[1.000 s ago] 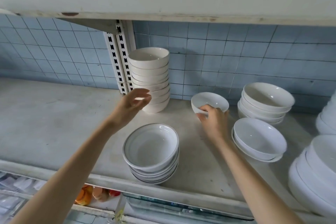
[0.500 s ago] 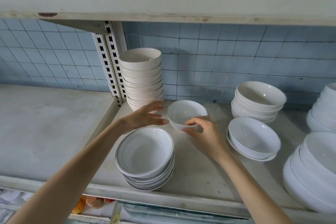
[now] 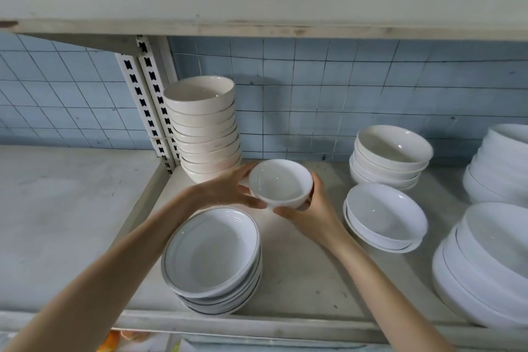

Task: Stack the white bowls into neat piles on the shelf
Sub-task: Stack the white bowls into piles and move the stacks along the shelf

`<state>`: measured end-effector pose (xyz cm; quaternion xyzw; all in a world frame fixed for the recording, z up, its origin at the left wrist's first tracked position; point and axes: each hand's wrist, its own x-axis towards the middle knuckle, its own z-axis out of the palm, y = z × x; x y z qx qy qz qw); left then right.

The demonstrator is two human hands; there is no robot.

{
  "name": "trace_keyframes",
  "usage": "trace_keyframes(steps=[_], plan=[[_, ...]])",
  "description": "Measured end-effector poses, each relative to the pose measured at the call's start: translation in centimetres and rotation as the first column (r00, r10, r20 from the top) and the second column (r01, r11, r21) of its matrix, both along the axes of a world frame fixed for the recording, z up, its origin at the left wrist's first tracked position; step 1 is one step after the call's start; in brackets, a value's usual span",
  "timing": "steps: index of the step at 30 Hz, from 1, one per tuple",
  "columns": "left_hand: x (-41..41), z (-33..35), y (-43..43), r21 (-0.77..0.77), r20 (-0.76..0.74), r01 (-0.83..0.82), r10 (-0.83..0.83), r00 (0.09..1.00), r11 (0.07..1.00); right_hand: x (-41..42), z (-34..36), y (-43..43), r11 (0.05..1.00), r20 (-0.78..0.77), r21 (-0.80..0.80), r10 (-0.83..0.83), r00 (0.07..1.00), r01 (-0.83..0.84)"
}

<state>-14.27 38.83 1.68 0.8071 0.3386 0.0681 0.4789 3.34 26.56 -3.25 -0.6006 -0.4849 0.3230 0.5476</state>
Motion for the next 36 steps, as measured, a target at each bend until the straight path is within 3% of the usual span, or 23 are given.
trace_keyframes(steps=[6, 10, 15, 27, 36], plan=[[0.1, 0.1, 0.0, -0.002, -0.004, -0.028, 0.028, 1.0, 1.0, -0.4, 0.4, 0.1, 1.0, -0.054, 0.012, -0.026, 0.998, 0.026], [-0.1, 1.2, -0.4, -0.095, 0.149, -0.043, 0.057, 0.987, 0.995, -0.7, 2.2, -0.4, 0.998, -0.076, 0.065, -0.007, 0.997, 0.012], [-1.0, 4.0, -1.5, -0.062, 0.289, -0.024, 0.041, 0.956, 0.998, -1.6, 4.8, -1.4, 0.987, -0.111, 0.157, 0.052, 0.992, -0.034], [-3.8, 8.2, -7.2, -0.096, 0.461, 0.015, 0.031, 0.887, 0.995, -4.3, 9.1, -6.3, 0.955, -0.149, 0.292, 0.106, 0.983, -0.059], [-2.4, 9.3, -12.2, -0.003, 0.554, 0.044, -0.035, 0.832, 0.999, -4.5, 11.1, -12.6, 0.934, -0.176, 0.356, 0.04, 0.984, 0.026]])
